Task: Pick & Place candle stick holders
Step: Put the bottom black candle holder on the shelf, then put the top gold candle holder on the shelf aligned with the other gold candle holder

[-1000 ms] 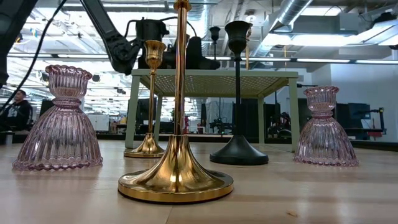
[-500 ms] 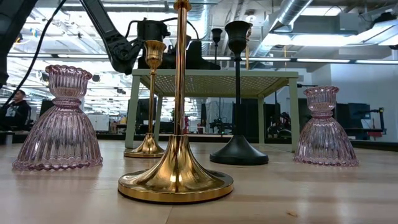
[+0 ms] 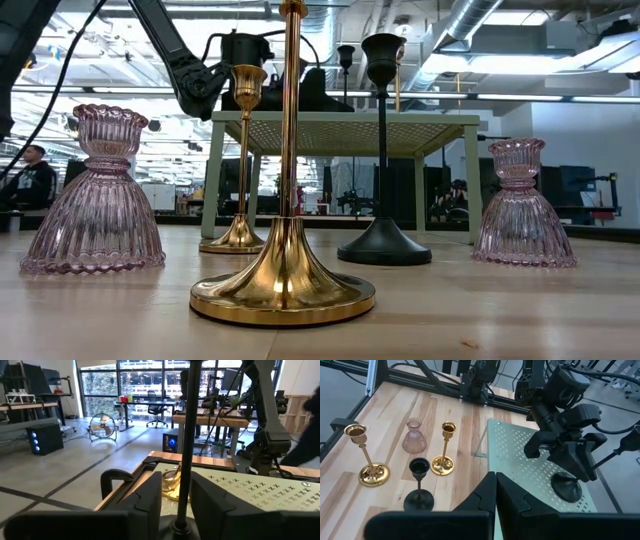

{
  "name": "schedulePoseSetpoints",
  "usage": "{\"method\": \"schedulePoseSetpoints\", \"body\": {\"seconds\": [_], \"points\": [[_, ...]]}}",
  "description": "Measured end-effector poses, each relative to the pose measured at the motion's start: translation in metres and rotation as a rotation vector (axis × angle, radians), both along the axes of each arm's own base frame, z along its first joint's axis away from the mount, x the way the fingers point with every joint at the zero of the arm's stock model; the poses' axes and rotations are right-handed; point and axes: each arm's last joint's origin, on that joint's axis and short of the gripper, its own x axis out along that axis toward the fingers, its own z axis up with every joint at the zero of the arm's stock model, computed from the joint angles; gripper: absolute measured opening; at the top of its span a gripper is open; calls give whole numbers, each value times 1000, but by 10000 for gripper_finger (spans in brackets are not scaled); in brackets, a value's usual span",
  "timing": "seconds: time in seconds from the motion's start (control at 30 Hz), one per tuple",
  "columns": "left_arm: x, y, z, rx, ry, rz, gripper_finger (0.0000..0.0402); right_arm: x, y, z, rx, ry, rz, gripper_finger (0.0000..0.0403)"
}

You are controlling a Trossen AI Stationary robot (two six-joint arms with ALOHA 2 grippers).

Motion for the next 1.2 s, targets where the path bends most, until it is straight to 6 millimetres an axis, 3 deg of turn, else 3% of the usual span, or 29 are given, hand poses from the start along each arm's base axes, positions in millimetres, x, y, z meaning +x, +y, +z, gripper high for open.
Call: {"method": "schedulePoseSetpoints", "body": {"seconds": [0.2, 0.37, 0.57, 0.77, 0.97, 1.1, 1.2], "points": [[-1, -1, 1, 3, 8, -30, 120, 0, 0, 0, 0, 0, 0, 0], [-16, -6, 5, 34, 12, -35, 128, 0, 0, 0, 2, 0, 0, 0], [-54, -19, 15, 44, -11, -25, 127, 0, 0, 0, 1, 0, -1, 0], [-101, -45, 11, 26, 31, -53, 126, 0, 0, 0, 1, 1, 0, 0], [-148, -79, 4, 48, -23, -231, 112, -3, 7, -1, 0, 10, 35, 0], [-166, -95, 0, 16, -75, -311, 94, -6, 14, -2, 37, 8, 48, 0], [-171, -106, -3, 16, -89, -370, 79, -6, 20, -15, 32, 21, 33, 0]]}}
